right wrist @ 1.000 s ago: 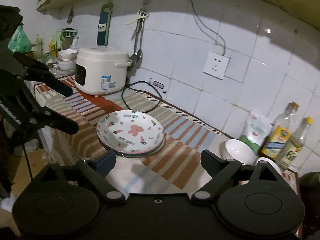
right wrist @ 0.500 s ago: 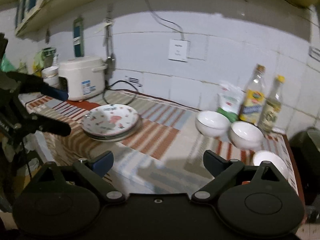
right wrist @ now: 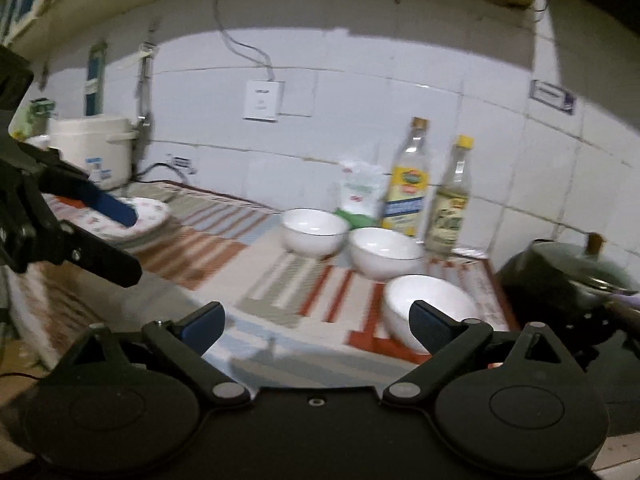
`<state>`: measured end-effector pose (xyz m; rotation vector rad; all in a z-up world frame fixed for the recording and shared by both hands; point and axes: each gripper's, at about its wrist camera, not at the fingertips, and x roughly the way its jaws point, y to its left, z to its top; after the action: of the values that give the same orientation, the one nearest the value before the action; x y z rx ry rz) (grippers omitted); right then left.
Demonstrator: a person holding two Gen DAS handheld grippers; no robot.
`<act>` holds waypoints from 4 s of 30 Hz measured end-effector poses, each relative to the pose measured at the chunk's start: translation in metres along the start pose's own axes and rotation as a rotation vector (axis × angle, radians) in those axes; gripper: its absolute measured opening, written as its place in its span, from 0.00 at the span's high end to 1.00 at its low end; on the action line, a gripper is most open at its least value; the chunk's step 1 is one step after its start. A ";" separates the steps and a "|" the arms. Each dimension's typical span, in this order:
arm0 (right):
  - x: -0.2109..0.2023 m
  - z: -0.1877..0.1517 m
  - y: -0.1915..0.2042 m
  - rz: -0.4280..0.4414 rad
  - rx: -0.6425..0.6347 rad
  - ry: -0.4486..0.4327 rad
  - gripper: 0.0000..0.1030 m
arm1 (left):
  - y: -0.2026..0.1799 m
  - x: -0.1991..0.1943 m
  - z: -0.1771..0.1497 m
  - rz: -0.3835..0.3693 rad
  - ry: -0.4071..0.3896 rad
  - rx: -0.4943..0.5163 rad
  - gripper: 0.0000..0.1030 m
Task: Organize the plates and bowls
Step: 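Move both grippers toward the white bowl beside the black pot, then grasp the white bowl rim with both grippers, then carry the white bowl beside the plate stack and lower it onto the counter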
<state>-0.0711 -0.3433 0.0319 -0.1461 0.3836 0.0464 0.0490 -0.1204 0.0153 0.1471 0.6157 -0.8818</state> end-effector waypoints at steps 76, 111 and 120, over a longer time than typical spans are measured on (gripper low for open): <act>0.116 -0.011 0.016 -0.024 0.080 0.081 0.01 | 0.010 0.112 0.030 0.130 -0.027 -0.092 0.81; 0.227 0.030 0.130 0.217 0.022 0.168 0.01 | 0.151 0.057 0.003 0.338 0.018 -0.243 0.81; 0.219 0.028 0.135 0.191 -0.034 0.150 0.01 | 0.147 0.057 0.001 0.361 0.024 -0.248 0.76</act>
<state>0.1328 -0.2021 -0.0428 -0.1465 0.5460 0.2319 0.1883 -0.0655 -0.0341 0.0416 0.6900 -0.4515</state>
